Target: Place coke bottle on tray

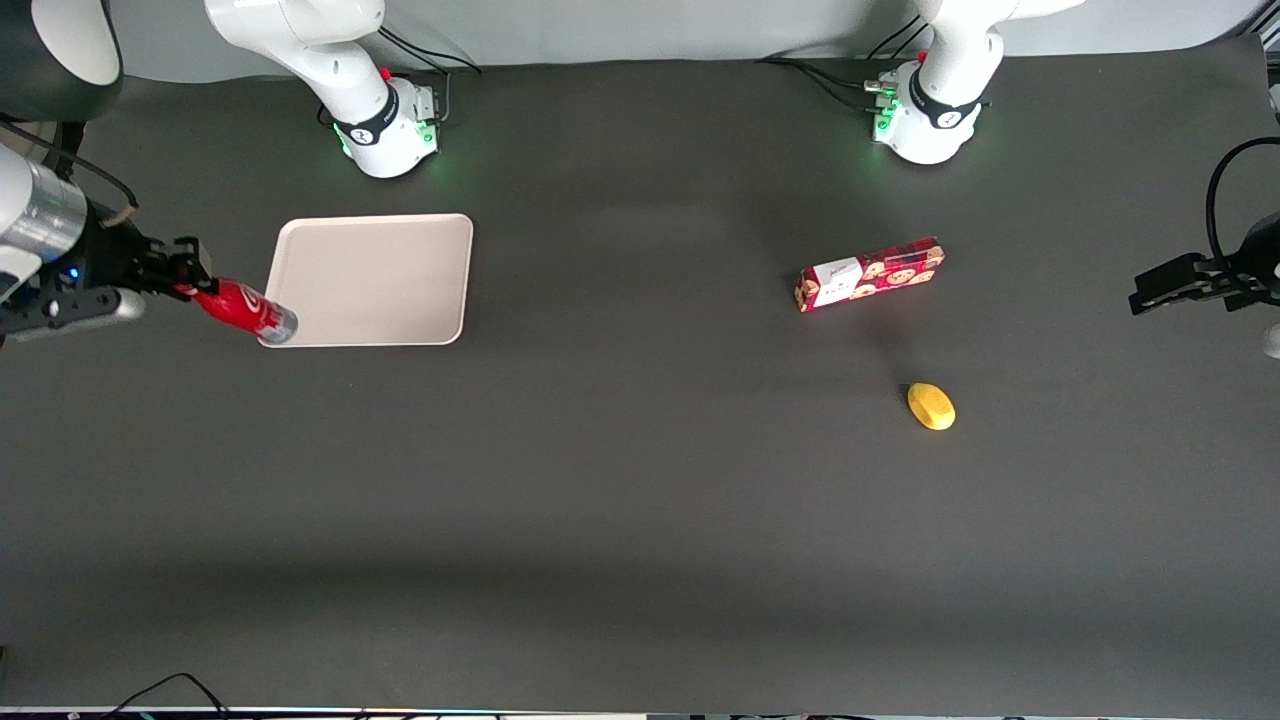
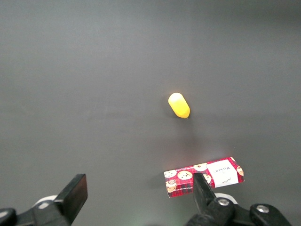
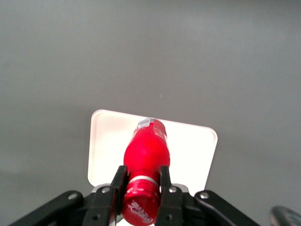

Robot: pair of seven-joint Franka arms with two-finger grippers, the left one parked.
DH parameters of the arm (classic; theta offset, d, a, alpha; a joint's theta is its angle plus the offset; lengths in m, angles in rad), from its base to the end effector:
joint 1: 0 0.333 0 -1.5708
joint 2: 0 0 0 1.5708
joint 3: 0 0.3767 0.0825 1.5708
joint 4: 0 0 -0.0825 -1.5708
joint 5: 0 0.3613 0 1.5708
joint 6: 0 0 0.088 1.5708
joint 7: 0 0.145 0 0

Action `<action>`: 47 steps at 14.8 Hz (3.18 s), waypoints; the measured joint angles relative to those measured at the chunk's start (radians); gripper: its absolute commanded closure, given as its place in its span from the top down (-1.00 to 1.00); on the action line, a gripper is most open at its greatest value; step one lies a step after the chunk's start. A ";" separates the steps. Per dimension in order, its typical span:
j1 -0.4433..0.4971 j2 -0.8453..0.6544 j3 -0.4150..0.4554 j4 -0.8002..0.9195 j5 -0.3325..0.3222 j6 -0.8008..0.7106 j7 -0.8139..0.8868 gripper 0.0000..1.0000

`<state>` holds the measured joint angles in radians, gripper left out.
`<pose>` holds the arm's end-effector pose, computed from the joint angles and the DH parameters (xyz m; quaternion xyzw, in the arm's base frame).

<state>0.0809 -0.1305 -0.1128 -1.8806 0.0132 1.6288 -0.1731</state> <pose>0.4727 -0.0164 0.5790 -0.9955 -0.0705 0.0593 0.0200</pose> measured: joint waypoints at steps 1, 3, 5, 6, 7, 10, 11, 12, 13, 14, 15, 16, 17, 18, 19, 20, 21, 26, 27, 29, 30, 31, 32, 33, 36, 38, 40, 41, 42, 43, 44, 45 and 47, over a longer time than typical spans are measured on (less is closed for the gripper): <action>-0.001 -0.063 -0.021 -0.094 -0.011 0.035 -0.014 -1.00; -0.001 -0.169 -0.059 -0.259 -0.042 0.104 -0.040 -1.00; -0.001 -0.223 -0.100 -0.370 -0.081 0.156 -0.067 -1.00; -0.001 -0.235 -0.117 -0.414 -0.115 0.188 -0.076 -1.00; -0.001 -0.240 -0.129 -0.454 -0.148 0.223 -0.078 -1.00; -0.002 -0.236 -0.169 -0.547 -0.229 0.317 -0.078 -1.00; -0.002 -0.232 -0.189 -0.574 -0.240 0.348 -0.079 -1.00; -0.002 -0.227 -0.206 -0.600 -0.246 0.379 -0.081 -1.00; -0.002 -0.220 -0.218 -0.625 -0.248 0.410 -0.081 -1.00; -0.002 -0.211 -0.231 -0.646 -0.249 0.437 -0.081 -1.00; -0.003 -0.199 -0.244 -0.664 -0.249 0.462 -0.081 -1.00; -0.003 -0.186 -0.253 -0.679 -0.249 0.484 -0.082 -1.00; -0.003 -0.174 -0.258 -0.691 -0.250 0.504 -0.082 -1.00; -0.003 -0.163 -0.259 -0.700 -0.250 0.518 -0.082 -1.00; -0.003 -0.152 -0.259 -0.705 -0.250 0.526 -0.082 -1.00; -0.003 -0.144 -0.259 -0.710 -0.250 0.534 -0.082 -1.00; -0.003 -0.138 -0.259 -0.714 -0.250 0.539 -0.082 -1.00; -0.003 -0.124 -0.259 -0.722 -0.250 0.552 -0.082 0.70; -0.003 -0.123 -0.259 -0.722 -0.250 0.553 -0.082 1.00; -0.003 -0.122 -0.259 -0.722 -0.250 0.554 -0.082 1.00; -0.003 -0.122 -0.260 -0.721 -0.250 0.555 -0.082 1.00; -0.003 -0.122 -0.261 -0.721 -0.250 0.555 -0.081 1.00; -0.003 -0.122 -0.263 -0.720 -0.250 0.555 -0.081 1.00; -0.003 -0.122 -0.265 -0.719 -0.250 0.555 -0.081 1.00; -0.002 -0.126 -0.265 -0.693 -0.249 0.556 -0.081 1.00; 0.000 -0.135 -0.262 -0.640 -0.248 0.551 -0.081 1.00; 0.017 -0.143 -0.241 -0.545 -0.198 0.514 -0.073 1.00; 0.022 -0.143 -0.212 -0.480 -0.152 0.470 -0.053 1.00; 0.027 -0.140 -0.175 -0.407 -0.118 0.414 -0.014 1.00; 0.031 -0.132 -0.132 -0.329 -0.100 0.353 0.037 1.00; 0.035 -0.115 -0.085 -0.247 -0.091 0.294 0.100 1.00; 0.039 -0.092 -0.040 -0.167 -0.089 0.245 0.167 1.00; 0.044 -0.029 0.037 -0.025 -0.086 0.198 0.267 1.00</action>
<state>0.1250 -0.1600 -0.0762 -1.9061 -0.0726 1.8266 0.0940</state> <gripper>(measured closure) 0.000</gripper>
